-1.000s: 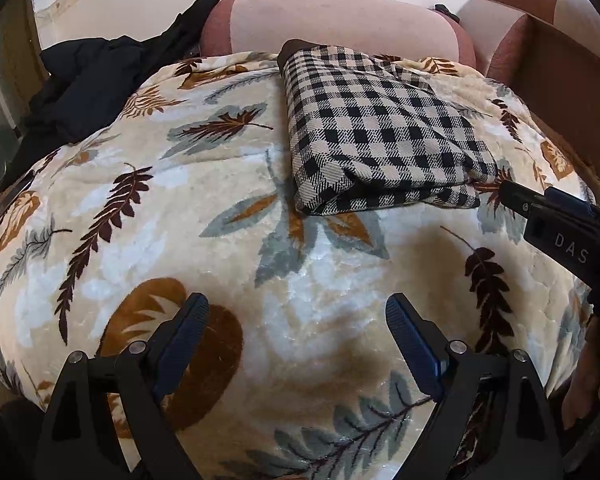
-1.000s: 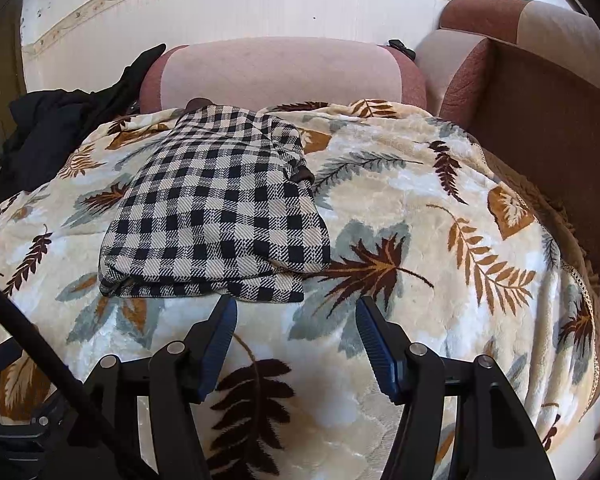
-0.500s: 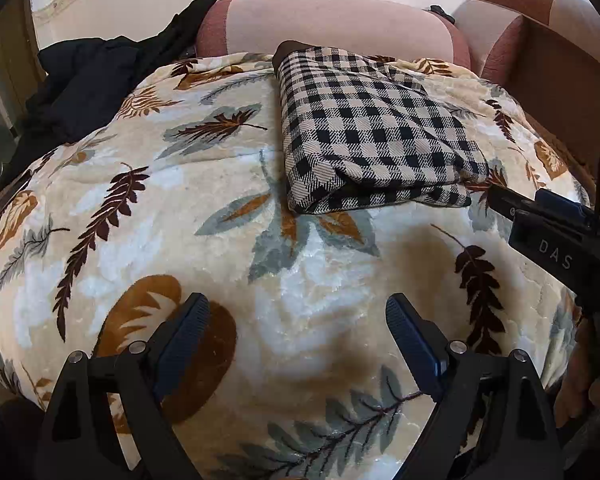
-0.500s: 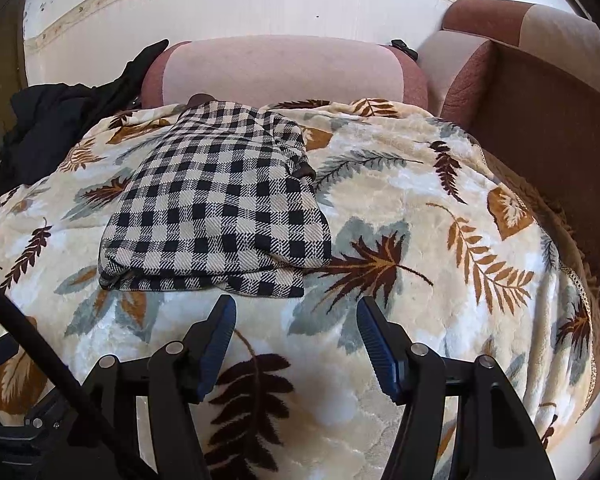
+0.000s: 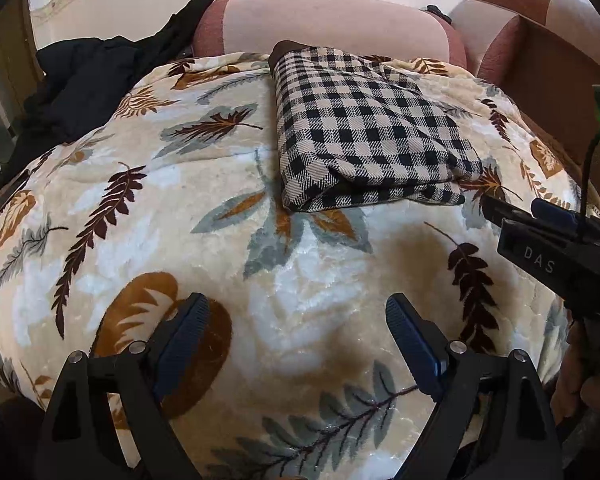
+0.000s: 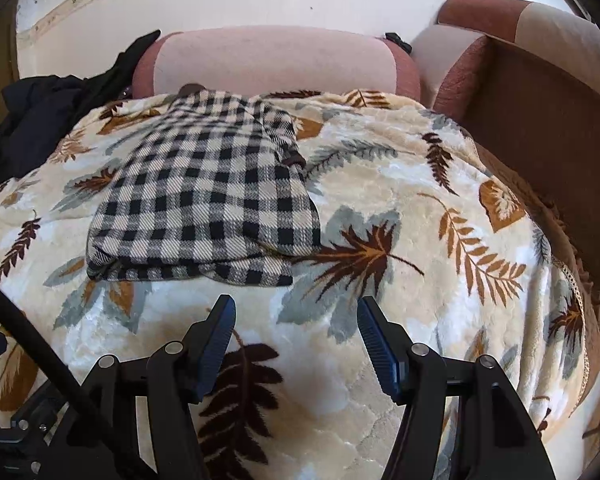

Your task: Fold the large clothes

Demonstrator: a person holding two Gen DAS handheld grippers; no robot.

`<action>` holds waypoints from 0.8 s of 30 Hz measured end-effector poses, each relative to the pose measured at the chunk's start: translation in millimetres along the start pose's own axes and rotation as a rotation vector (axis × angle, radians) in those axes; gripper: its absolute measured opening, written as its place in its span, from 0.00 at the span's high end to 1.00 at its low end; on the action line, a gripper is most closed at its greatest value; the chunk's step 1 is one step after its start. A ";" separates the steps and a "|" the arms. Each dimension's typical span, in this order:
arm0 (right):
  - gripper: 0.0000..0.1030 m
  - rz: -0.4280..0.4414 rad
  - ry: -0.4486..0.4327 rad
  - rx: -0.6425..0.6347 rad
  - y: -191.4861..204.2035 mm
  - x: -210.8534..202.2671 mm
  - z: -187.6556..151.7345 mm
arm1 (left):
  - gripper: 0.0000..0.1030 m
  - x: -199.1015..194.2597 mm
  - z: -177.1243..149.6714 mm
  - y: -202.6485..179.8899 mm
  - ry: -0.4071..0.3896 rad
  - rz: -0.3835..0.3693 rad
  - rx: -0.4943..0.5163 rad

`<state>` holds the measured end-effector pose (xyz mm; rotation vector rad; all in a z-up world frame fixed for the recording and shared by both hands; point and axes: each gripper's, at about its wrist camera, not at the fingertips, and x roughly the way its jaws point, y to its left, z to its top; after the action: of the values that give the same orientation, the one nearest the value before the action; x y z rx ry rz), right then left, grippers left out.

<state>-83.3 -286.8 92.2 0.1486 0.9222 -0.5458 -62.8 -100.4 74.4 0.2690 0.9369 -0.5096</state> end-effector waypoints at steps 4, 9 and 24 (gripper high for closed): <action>0.34 -0.009 0.034 0.015 -3.9 4.7 -1.7 | 0.13 0.4 -0.7 -0.5 0.003 -0.001 0.000; 0.34 -0.014 0.060 0.030 -7.1 8.6 -2.6 | 0.13 1.1 -1.3 -1.1 0.007 0.000 0.000; 0.34 -0.028 0.067 -0.008 1.5 10.6 -5.0 | 0.13 5.8 -2.1 1.1 0.032 -0.020 -0.017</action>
<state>-81.1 -287.8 80.7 0.1477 0.9927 -0.5663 -60.9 -100.3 68.5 0.2533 0.9750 -0.5166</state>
